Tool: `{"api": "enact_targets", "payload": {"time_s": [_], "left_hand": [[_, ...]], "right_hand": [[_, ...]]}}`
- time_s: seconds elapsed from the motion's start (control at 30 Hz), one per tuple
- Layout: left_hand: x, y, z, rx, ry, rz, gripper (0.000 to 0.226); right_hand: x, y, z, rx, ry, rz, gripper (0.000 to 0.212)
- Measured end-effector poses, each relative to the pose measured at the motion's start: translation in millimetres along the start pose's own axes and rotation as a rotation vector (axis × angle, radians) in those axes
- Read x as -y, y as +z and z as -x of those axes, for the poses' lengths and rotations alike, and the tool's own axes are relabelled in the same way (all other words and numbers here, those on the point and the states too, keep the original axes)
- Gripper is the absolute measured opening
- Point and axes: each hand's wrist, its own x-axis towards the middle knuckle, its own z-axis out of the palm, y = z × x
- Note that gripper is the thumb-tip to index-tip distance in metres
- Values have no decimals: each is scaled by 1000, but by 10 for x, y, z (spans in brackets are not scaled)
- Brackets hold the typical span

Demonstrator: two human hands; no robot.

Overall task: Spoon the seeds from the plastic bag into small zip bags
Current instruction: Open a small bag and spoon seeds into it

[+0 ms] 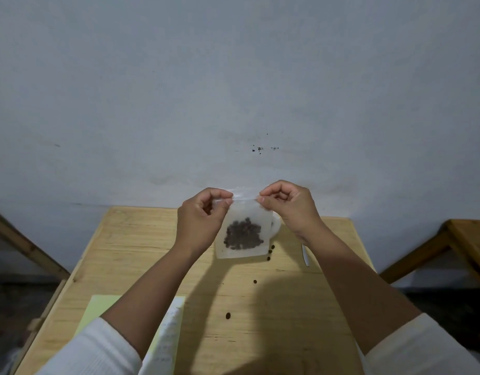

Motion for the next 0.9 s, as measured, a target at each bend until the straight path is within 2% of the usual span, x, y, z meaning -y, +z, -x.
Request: {"api": "enact_targets", "payload": {"time_s": [0.23, 0.5, 0.6, 0.7, 0.8, 0.9], "left_hand": [[27, -111, 15, 112, -16, -54, 5], [134, -135, 108, 83, -90, -39, 7], [257, -212, 120, 73, -195, -29, 7], [447, -343, 179, 68, -355, -20, 7], [707, -426, 381, 145, -425, -160, 14], [981, -423, 676, 212, -443, -344, 26]], "right_hand": [[-20, 244, 96, 14, 52, 102, 6], [-159, 519, 193, -48, 162, 46, 7], [-285, 567, 263, 43, 244, -33, 9], [-508, 604, 394, 146, 334, 18, 14], [-805, 691, 611, 102, 460, 0, 12], [-1144, 815, 839, 8, 552, 145, 12]]}}
